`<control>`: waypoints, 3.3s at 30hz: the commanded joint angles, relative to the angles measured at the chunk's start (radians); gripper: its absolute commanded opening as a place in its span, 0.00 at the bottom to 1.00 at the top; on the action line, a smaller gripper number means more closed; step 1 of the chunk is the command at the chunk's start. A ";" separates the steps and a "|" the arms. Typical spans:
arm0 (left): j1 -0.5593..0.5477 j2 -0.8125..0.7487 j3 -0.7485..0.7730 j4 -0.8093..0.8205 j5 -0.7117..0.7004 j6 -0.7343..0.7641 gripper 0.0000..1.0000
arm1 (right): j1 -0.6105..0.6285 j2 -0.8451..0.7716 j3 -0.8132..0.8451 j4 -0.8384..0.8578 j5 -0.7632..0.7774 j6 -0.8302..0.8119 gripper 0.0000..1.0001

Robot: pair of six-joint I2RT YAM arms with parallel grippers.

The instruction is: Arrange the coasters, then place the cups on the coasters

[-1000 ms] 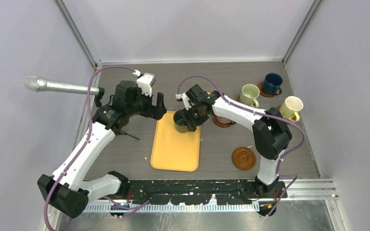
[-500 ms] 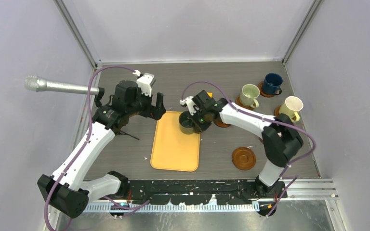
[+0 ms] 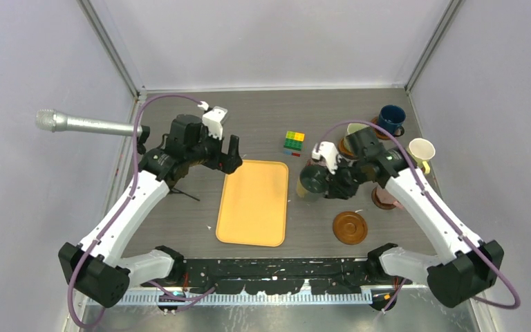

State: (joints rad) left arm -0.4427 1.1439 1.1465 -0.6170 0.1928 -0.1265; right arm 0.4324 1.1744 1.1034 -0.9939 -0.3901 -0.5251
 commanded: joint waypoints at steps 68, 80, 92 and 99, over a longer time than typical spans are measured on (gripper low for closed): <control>-0.119 0.144 0.077 0.043 0.112 0.089 1.00 | -0.648 -0.138 -0.050 -0.727 -0.027 -1.062 0.79; -0.120 0.143 0.061 0.071 0.103 0.086 1.00 | -0.649 -0.043 -0.064 -0.572 0.075 -0.918 0.22; -0.120 0.152 0.065 0.066 0.098 0.089 1.00 | -0.649 -0.094 -0.216 -0.481 0.120 -0.883 0.17; -0.119 0.161 0.070 0.067 0.102 0.092 1.00 | -0.647 -0.084 -0.219 -0.333 0.152 -0.771 0.11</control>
State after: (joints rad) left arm -0.5571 1.3045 1.2018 -0.5797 0.2840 -0.0433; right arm -0.2119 1.0973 0.8841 -1.4506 -0.2714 -1.3792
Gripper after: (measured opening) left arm 0.996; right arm 0.125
